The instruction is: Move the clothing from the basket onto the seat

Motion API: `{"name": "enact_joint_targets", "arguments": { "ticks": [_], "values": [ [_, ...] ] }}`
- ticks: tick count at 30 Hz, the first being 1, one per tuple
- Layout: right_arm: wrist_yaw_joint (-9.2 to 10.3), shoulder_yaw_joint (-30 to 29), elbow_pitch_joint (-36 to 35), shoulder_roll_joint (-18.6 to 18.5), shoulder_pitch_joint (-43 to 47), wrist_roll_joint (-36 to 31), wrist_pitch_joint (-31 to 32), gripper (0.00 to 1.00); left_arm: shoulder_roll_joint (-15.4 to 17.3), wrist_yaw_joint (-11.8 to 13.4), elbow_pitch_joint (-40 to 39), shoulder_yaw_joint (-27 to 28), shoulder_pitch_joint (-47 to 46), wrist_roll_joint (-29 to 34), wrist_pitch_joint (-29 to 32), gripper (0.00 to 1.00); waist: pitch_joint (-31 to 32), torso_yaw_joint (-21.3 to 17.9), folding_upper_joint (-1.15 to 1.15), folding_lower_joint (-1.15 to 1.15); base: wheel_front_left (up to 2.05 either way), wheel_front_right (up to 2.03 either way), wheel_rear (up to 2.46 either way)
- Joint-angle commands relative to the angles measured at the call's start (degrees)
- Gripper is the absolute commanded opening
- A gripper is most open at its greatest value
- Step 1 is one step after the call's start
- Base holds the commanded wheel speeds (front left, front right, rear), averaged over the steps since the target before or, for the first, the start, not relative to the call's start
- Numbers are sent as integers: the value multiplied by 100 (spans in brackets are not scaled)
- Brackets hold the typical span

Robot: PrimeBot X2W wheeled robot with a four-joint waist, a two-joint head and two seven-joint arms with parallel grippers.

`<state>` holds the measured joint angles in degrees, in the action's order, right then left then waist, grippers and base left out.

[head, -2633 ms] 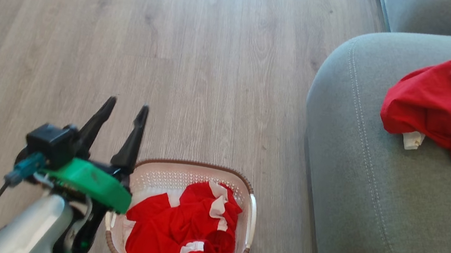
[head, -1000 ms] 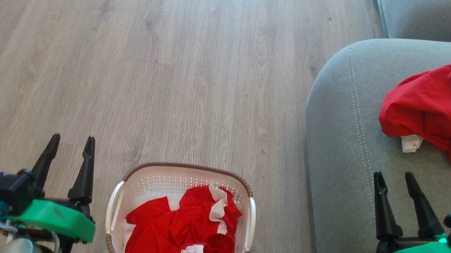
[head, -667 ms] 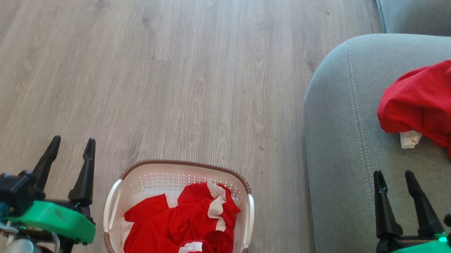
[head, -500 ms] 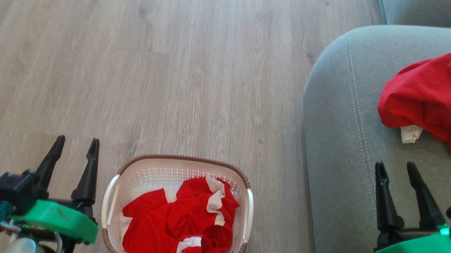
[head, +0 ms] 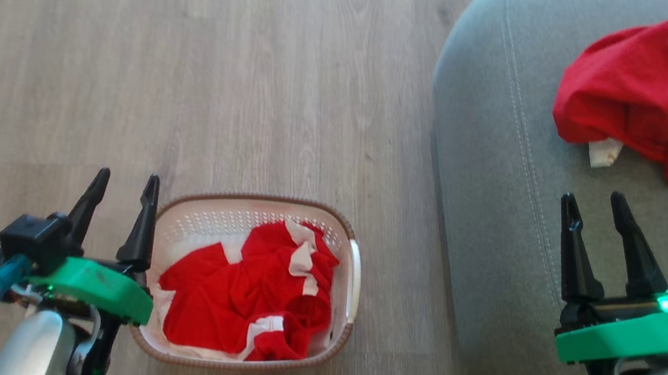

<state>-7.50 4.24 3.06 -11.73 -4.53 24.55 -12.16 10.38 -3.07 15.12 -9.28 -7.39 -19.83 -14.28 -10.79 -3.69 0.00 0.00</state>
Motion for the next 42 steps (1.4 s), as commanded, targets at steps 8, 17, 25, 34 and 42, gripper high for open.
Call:
{"name": "enact_joint_targets", "arguments": {
  "ticks": [8,17,25,34,42],
  "values": [
    [1,126,-397,118,-436,-132,-163,100,99,-184,543,11,-744,76,-72,100,-688,-403,0,0,0,0,0],
    [1,104,-823,282,-763,-292,-245,100,152,-356,1838,-295,-1424,62,-71,100,-1361,-686,0,0,0,0,0],
    [1,55,-1339,434,-996,-450,-274,100,166,-418,2935,-646,-2142,67,-40,100,-1970,-786,0,0,0,0,0],
    [1,79,-1634,574,-1176,-572,-282,100,125,-438,3828,-1005,-2757,-61,-47,100,-2410,-871,0,0,0,0,0],
    [1,96,-1928,661,-1408,-672,-283,100,163,-440,4509,-1526,-3317,-464,173,100,-2996,-999,0,0,0,0,0]
  ]
}}
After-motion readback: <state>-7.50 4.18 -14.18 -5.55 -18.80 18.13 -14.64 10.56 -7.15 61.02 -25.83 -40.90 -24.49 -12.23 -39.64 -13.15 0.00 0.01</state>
